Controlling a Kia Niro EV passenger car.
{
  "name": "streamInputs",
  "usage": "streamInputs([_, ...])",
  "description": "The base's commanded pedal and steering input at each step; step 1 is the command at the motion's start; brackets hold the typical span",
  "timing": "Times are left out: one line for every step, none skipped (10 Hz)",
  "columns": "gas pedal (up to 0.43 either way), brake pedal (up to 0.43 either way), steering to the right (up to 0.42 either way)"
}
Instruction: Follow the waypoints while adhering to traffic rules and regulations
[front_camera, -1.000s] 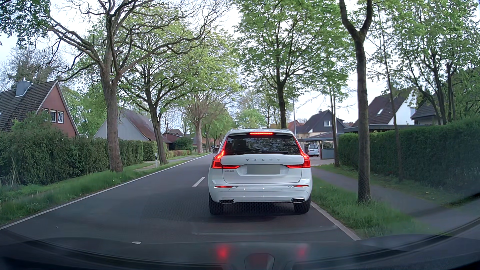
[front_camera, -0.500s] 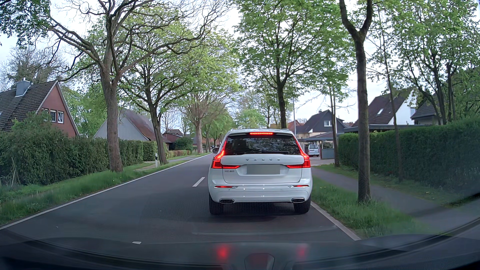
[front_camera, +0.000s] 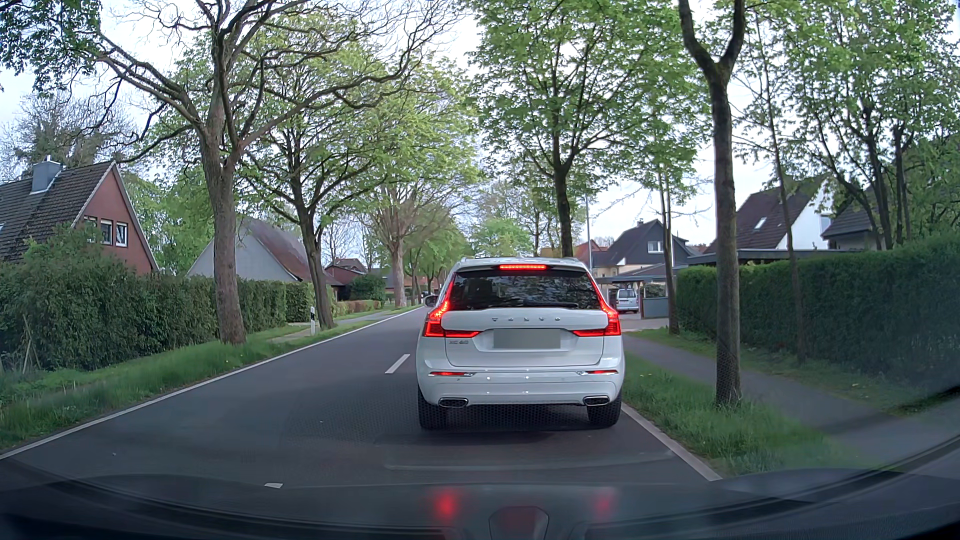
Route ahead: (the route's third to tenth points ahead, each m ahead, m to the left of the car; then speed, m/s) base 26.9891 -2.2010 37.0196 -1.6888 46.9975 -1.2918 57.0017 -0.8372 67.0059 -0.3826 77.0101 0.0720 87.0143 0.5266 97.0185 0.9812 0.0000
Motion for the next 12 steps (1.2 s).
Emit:
streamInputs([0.000, 0.140, 0.003])
streamInputs([0.000, 0.140, 0.003])
streamInputs([0.000, 0.140, 0.003])
streamInputs([0.000, 0.140, 0.003])
streamInputs([0.000, 0.140, 0.003])
streamInputs([0.000, 0.140, 0.003])
streamInputs([0.000, 0.140, 0.003])
streamInputs([0.000, 0.140, 0.003])
streamInputs([0.000, 0.140, 0.003])
streamInputs([0.000, 0.140, 0.003])
streamInputs([0.000, 0.140, 0.003])
streamInputs([0.000, 0.140, 0.003])
